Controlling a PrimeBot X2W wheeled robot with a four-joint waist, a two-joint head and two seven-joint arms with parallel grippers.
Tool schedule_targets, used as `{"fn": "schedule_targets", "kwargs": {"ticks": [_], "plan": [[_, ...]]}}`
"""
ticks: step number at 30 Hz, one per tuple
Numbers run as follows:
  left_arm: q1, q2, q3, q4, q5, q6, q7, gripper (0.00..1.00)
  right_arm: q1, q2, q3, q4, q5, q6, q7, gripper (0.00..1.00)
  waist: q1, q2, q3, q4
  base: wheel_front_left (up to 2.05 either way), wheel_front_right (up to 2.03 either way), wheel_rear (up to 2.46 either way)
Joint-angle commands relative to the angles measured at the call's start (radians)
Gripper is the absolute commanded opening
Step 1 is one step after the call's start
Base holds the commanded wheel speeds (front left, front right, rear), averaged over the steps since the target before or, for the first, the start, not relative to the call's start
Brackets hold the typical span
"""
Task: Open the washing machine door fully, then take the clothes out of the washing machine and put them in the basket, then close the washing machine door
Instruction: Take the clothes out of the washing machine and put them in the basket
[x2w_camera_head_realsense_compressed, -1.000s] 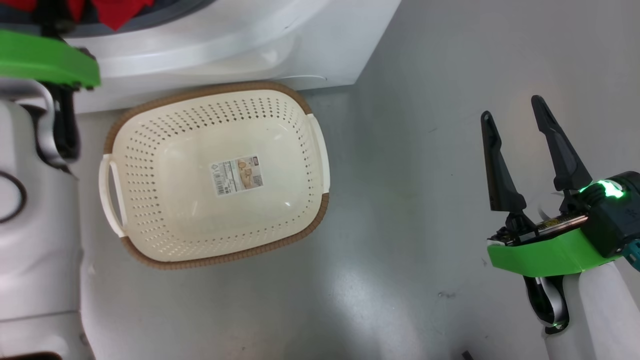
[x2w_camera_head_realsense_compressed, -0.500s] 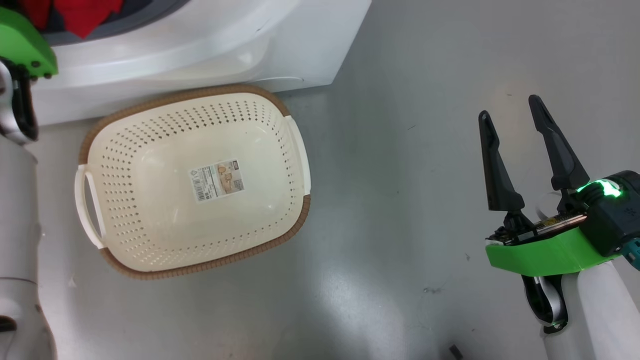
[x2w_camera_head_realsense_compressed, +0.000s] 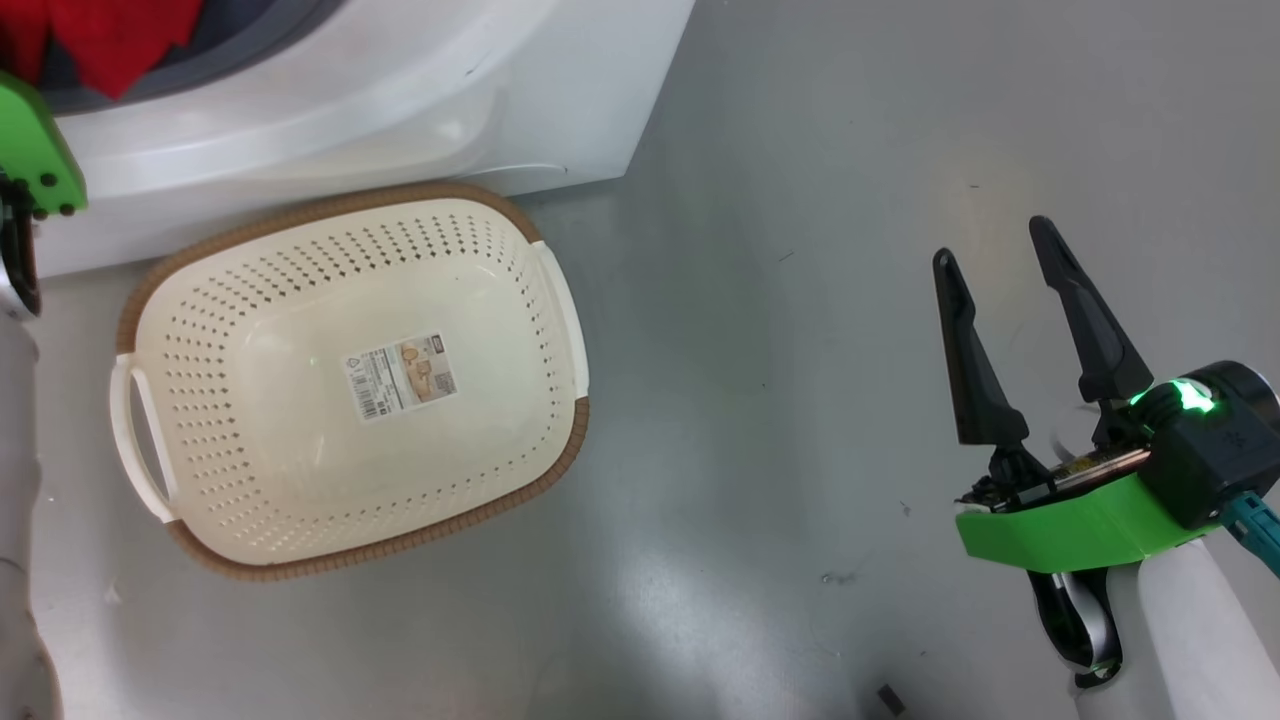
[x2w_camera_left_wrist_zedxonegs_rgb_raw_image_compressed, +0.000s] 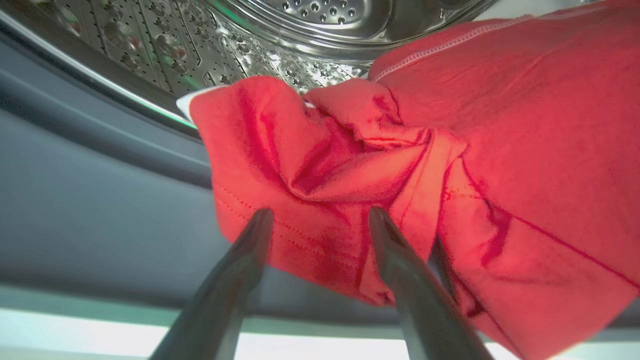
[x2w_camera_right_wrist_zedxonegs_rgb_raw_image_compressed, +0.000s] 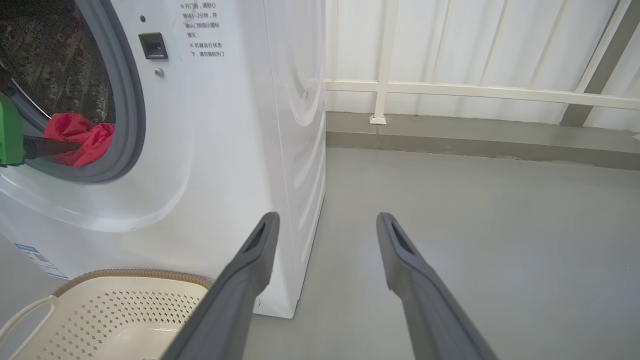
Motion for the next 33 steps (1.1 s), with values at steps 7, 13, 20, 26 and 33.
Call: {"fn": "schedule_targets", "kwargs": {"ticks": [7, 13, 20, 26, 33], "plan": [[-0.009, 0.075, -0.015, 0.032, 0.022, 0.027, 0.019, 1.0, 0.044, -0.001, 0.031, -0.018, 0.018, 0.006, -0.006, 1.0, -0.0001, -0.0001, -0.003, -0.017, 0.0, 0.0, 0.0], [-0.013, 0.085, -0.022, 0.048, 0.016, 0.029, 0.021, 1.0, 0.047, -0.001, 0.04, -0.018, 0.024, 0.006, -0.006, 1.0, -0.0001, -0.0001, 0.0, -0.025, 0.0, 0.0, 0.0], [-0.018, 0.088, -0.031, 0.061, 0.003, 0.012, 0.043, 0.0, 0.046, -0.001, 0.044, -0.022, 0.029, 0.006, -0.006, 1.0, -0.0001, -0.0001, 0.005, -0.029, 0.0, 0.0, 0.0], [-0.025, 0.089, -0.03, 0.06, -0.014, 0.001, 0.001, 0.0, 0.044, -0.001, 0.044, -0.022, 0.029, 0.006, -0.006, 1.0, -0.0001, -0.0001, 0.008, -0.023, 0.0, 0.0, 0.0], [-0.025, 0.089, -0.039, 0.062, -0.019, -0.002, -0.038, 0.0, 0.042, -0.001, 0.044, -0.019, 0.027, 0.006, -0.006, 1.0, -0.0001, -0.0001, 0.007, -0.015, 0.0, 0.0, 0.0]]}}
